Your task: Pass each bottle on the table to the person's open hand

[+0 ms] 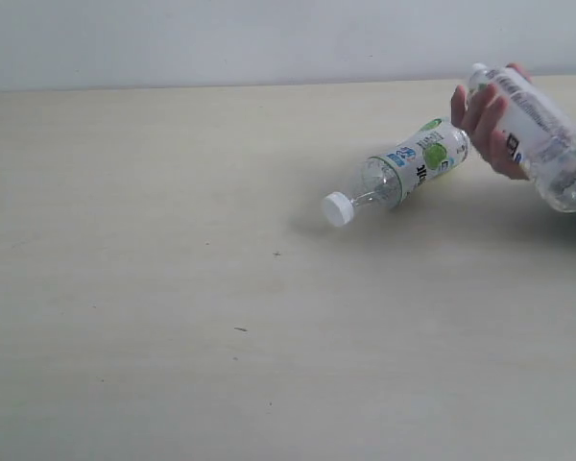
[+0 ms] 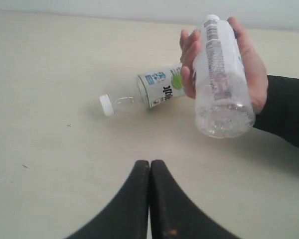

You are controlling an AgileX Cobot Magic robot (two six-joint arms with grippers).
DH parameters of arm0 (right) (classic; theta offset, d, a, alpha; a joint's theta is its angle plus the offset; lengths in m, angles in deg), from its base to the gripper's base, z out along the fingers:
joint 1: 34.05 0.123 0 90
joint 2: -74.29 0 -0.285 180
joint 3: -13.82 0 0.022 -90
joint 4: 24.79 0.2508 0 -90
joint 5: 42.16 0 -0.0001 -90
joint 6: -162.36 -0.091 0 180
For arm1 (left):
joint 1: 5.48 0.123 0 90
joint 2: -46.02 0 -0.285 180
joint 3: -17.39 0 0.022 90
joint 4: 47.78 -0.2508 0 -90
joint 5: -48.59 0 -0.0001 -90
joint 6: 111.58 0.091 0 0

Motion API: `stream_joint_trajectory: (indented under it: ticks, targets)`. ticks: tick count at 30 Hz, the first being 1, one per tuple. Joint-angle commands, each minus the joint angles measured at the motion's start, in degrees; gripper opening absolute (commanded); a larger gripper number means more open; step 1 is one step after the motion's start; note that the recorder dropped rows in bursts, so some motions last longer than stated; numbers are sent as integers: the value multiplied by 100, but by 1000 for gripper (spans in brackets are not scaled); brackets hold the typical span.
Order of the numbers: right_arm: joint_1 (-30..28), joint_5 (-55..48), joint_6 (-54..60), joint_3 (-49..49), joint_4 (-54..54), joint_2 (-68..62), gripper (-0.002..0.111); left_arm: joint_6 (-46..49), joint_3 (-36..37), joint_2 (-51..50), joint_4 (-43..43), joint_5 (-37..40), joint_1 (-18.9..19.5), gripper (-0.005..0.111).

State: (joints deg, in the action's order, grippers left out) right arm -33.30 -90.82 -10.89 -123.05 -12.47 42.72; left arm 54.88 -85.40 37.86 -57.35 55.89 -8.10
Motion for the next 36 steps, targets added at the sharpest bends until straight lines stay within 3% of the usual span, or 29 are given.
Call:
stream_joint_trajectory:
  ticks: [1, 5, 10, 20, 36]
  targets:
    - [-14, -620, -104, 75, -89, 1388, 0, -30, 1, 37, -40, -16, -32, 1]
    - [-14, -1142, -564, 75, -552, 2281, 0, -30, 1, 37, -40, -16, -32, 1]
    - [-5, -1885, -486, 80, -948, 2378, 0, -30, 1, 37, -40, -4, -32, 1]
    - [-5, -1576, 215, 271, -585, 2378, 0, -30, 1, 37, -40, 5, -32, 1]
    - [-5, -717, -99, 276, -803, 2378, 0, -30, 1, 37, -40, 5, -32, 1]
